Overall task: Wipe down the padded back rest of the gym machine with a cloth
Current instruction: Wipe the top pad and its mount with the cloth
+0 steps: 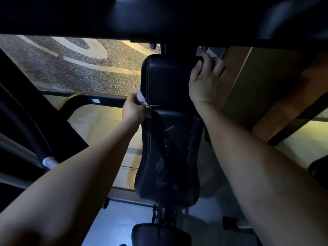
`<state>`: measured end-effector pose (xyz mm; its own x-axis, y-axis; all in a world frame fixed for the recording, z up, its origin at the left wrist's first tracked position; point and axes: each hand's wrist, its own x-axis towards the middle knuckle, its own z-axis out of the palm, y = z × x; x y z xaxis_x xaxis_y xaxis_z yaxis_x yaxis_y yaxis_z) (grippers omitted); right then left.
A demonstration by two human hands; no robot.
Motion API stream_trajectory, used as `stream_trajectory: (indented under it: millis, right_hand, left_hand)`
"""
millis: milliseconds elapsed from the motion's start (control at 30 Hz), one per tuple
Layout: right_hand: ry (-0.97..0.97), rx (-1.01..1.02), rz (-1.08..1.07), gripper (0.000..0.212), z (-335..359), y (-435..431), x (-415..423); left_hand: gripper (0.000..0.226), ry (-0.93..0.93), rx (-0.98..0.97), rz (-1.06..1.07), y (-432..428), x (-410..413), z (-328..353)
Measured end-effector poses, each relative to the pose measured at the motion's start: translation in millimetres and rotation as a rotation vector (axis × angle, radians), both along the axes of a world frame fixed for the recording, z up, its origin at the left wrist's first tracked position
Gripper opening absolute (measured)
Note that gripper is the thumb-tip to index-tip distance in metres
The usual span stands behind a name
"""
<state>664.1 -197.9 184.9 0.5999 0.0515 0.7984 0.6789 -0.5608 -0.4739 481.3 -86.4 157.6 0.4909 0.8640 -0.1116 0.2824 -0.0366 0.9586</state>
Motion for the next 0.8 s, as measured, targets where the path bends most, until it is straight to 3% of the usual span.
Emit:
stream_trajectory:
  millis: [67, 133, 233, 333, 467, 567, 667, 800]
  right_hand:
    - [0.061, -0.018, 0.04, 0.038, 1.2, -0.6, -1.7]
    - [0.15, -0.029, 0.112, 0.043, 2.7, -3.5, -6.5]
    - [0.251, -0.011, 0.149, 0.043, 0.4, -17.5, -28.4]
    - [0.203, -0.063, 0.161, 0.034, -16.8, -32.9, -61.4]
    - [0.124, -0.225, 0.42, 0.021, -57.1, -24.9, -100.7]
    - [0.149, -0.384, 0.5, 0.036, -76.5, -9.5, -126.3]
    - [0.195, -0.479, 0.458, 0.058, -82.8, 5.7, -136.1]
    - [0.227, -0.39, 0.44, 0.059, -83.5, 25.0, -140.3]
  left_hand:
    - [0.017, 0.052, 0.03, -0.032, -5.0, -2.9, -7.6]
    - [0.006, 0.039, 0.004, -0.048, -4.4, -4.6, -10.6]
    - [0.006, 0.031, -0.031, -0.059, 2.4, -8.1, -4.8]
    - [0.015, 0.078, 0.015, -0.047, 7.6, -12.0, 0.4]
    - [0.035, 0.119, 0.023, -0.094, 10.3, -15.8, 3.0]
    - [0.016, -0.055, -0.125, -0.212, 7.8, -24.0, 4.1]
    - [0.02, -0.094, -0.196, -0.227, 13.5, -34.4, 3.4]
    - [0.02, -0.173, -0.238, -0.243, 23.1, -37.0, -6.2]
